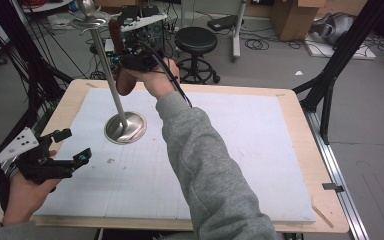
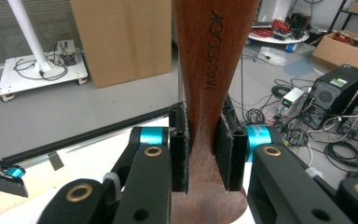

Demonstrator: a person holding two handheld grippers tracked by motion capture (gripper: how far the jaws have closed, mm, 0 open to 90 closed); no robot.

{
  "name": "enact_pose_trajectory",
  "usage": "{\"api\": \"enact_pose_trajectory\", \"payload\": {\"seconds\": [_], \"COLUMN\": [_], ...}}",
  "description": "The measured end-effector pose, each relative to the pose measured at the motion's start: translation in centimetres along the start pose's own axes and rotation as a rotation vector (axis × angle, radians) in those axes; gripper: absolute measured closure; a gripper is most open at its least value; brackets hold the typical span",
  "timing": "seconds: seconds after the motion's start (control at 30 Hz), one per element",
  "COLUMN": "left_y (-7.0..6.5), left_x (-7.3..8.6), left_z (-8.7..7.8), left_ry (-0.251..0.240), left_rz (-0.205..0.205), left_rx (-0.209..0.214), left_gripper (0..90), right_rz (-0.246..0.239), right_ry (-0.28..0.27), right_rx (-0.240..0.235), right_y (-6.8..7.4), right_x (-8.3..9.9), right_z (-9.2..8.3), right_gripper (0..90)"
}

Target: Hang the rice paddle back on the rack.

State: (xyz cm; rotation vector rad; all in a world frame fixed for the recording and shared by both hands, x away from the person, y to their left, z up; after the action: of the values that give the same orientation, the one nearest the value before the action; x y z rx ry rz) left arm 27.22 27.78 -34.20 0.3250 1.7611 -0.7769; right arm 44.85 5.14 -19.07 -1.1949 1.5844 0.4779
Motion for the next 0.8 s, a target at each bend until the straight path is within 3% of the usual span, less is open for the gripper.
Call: {"api": "enact_pose_trajectory", "payload": {"seconds": [0.8], "left_y": [0.5], "left_x": [0.58], "left_z": [0.13], "left_ry": [0.021], "left_rz": [-0.008], "left_rx": [-0.015], "left_gripper": [2.5], "right_rz": [-0.009], "right_ry": [0.005], "right_rx": [0.011], "right_y": [0.09], "right_x": [-0.01], "right_z": [1.0], "right_gripper": [77.2]}}
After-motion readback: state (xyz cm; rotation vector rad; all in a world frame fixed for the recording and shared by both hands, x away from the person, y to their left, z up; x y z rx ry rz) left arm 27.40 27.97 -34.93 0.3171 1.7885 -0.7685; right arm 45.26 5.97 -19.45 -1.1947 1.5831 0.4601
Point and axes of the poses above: each handheld gripper's, and its own axes: z roughly forward along the jaws, x roughly out of its underside, y roughly to its left, the point moved 3 cm from there along z, roughly forward along the jaws, and after that the axes turned 15 degrees about -z, right-handed, at the moved point
